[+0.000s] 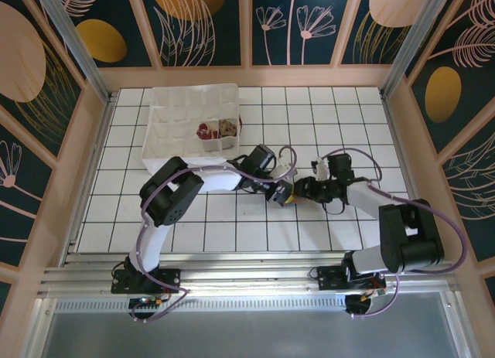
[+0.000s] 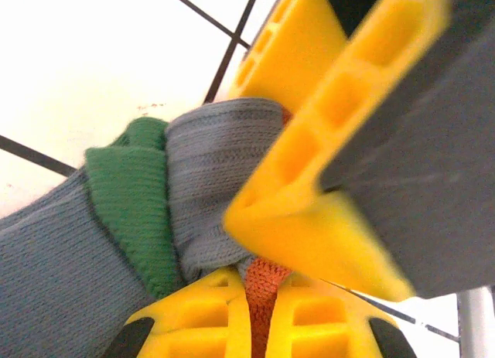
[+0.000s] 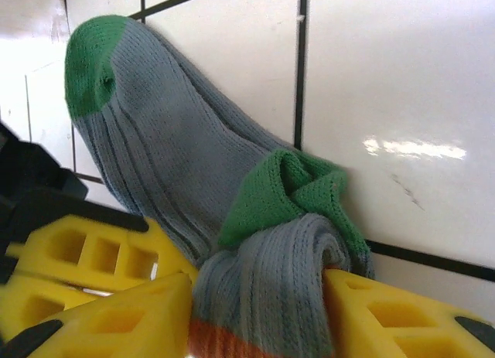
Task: Roll the socks
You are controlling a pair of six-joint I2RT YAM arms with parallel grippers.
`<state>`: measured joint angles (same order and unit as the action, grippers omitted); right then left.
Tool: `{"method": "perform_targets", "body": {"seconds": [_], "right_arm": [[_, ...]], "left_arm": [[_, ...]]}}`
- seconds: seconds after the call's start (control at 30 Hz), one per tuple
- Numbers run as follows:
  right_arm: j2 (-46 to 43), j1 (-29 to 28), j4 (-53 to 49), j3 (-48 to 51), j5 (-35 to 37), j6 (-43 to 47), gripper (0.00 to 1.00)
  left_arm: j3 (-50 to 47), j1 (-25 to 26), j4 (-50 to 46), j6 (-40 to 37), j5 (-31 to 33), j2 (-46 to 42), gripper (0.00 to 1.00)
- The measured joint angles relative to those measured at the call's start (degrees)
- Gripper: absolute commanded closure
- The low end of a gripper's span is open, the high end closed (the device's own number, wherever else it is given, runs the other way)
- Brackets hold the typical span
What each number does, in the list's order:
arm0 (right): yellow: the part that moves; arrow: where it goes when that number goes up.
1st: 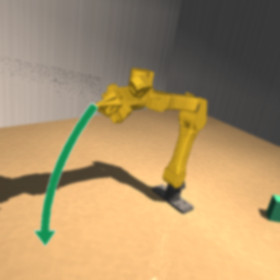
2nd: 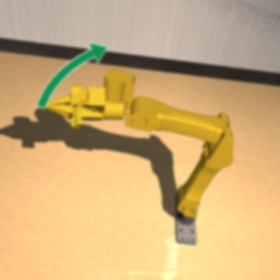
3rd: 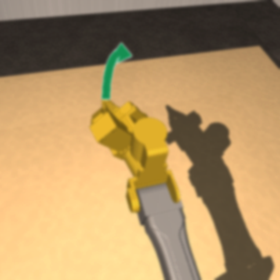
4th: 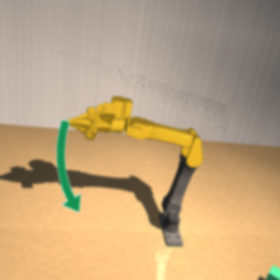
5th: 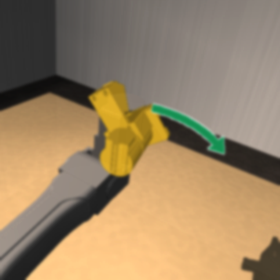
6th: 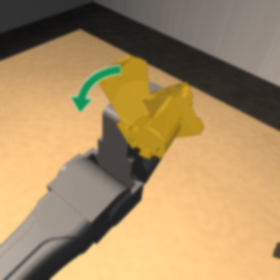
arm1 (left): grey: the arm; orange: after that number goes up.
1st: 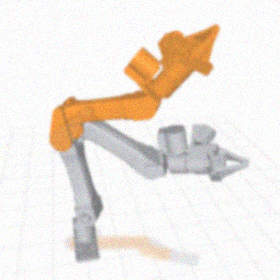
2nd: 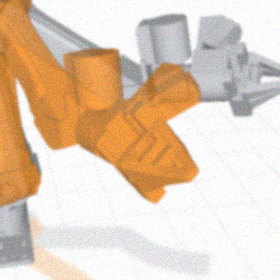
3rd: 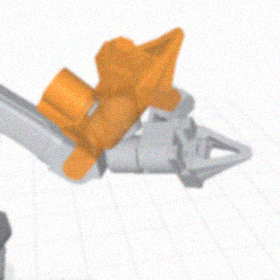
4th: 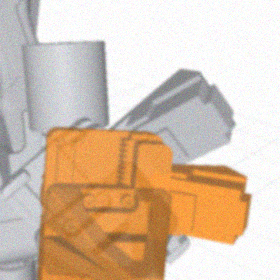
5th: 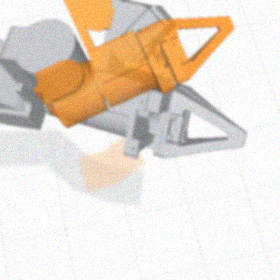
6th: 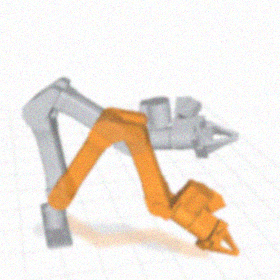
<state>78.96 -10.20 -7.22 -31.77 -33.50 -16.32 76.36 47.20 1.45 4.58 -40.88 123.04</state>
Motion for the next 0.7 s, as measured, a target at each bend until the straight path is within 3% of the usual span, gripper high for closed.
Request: {"method": "perform_targets", "body": {"seconds": [0.17, 0.7], "right_arm": [[-2.69, 3.13, 1.22, 2.67, -2.75, -0.96, 0.53], [0.07, 3.69, 6.23, 3.23, -4.26, -3.08, 0.57]], "left_arm": [[0.74, -0.79, 0.0, 2.64, -1.38, 0.94, 1.0], [-0.79, -1.57, 1.53, 4.26, -1.95, 0.92, 1.0]]}}
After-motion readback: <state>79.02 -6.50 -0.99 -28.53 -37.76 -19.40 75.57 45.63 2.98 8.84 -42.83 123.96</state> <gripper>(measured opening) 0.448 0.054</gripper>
